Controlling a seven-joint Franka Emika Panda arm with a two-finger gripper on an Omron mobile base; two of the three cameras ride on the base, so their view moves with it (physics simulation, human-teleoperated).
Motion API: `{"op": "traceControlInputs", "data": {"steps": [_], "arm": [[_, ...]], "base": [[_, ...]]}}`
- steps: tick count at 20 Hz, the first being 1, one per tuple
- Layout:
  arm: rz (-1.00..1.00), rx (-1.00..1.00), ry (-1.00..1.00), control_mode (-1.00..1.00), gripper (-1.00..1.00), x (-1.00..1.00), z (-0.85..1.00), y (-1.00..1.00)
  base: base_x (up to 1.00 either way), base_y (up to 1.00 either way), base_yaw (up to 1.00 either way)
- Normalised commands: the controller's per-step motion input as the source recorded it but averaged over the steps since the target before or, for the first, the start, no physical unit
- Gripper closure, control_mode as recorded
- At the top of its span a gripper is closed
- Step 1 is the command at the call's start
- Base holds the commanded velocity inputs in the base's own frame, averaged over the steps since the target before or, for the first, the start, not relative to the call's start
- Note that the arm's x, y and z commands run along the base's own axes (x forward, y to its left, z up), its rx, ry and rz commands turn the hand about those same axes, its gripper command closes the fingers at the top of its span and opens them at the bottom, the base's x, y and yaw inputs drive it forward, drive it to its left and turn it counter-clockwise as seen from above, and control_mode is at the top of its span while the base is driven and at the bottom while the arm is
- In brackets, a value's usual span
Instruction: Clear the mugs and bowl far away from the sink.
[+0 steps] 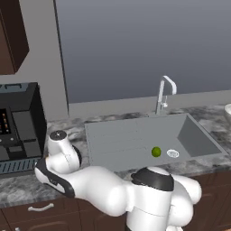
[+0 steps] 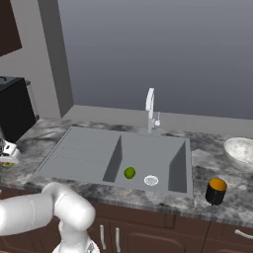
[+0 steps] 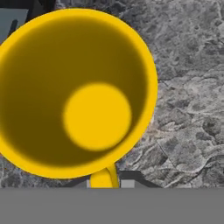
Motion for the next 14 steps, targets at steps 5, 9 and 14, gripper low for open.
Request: {"op": "traceControlInputs", "data": {"steps": [5,9,14], "arm": [[0.08,0.0,-0.01,-1.0,1.0,-0.19,0.74,0.0],[0.08,0.0,-0.03,-1.0,1.0,-0.74,0.81,-0.29],[0.04,0.0,-0.09,-1.0,1.0,-0.57,0.78,-0.83]], "base": [[0.0,0.0,0.0],[0.0,0.0,0.0],[0.0,0.0,0.0]]}}
